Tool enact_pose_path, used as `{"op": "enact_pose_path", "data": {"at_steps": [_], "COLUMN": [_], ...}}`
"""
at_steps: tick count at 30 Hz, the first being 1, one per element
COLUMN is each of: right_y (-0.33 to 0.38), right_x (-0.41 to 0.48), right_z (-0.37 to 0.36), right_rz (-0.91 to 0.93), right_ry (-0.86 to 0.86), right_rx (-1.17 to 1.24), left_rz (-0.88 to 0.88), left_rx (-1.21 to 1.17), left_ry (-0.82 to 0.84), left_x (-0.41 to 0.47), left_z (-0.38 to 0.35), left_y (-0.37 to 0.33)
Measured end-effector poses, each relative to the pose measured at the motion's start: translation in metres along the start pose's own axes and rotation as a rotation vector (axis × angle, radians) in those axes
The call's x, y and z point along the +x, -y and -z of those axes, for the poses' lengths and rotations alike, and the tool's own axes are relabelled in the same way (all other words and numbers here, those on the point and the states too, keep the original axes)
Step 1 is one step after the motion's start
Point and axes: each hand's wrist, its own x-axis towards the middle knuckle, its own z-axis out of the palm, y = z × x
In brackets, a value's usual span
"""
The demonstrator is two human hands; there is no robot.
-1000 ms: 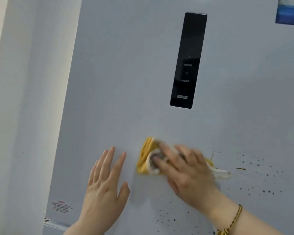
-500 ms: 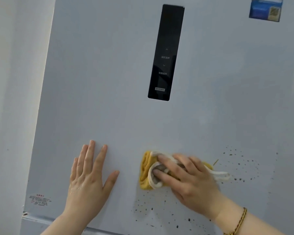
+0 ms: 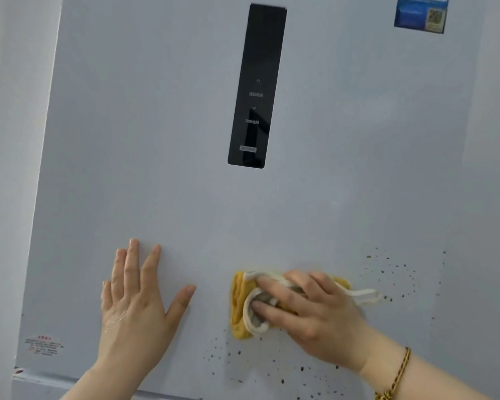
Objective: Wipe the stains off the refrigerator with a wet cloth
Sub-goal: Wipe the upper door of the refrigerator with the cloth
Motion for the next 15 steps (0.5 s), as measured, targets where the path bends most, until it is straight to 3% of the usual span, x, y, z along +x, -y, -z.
{"op": "enact_pose_path", "data": {"at_steps": [3,7,10,13,15], "right_y": [-0.027,-0.051,-0.006,0.043,0.038], "right_x": [-0.002,-0.002,-0.013,-0.032,-0.037], "right_z": [0.007,0.014,0.003,-0.001,0.002], "right_rz": [0.073,-0.385,-0.686,-0.503,-0.375], "right_ry": [0.013,-0.130,-0.183,-0.051,0.001], "right_rx": [-0.028,-0.117,-0.108,-0.062,-0.056], "left_rz": [-0.179,-0.305,-0.305,-0.319,-0.308], "left_rx": [0.097,0.083,0.116,0.155,0.161], "left_ry": [-0.009,-0.014,-0.052,-0.081,-0.082], "left_x": [-0.005,-0.014,-0.016,-0.017,-0.017], "left_z": [-0.003,-0.015,-0.025,-0.032,-0.032], "left_y": [-0.008,-0.022,-0.025,-0.023,-0.022]}}
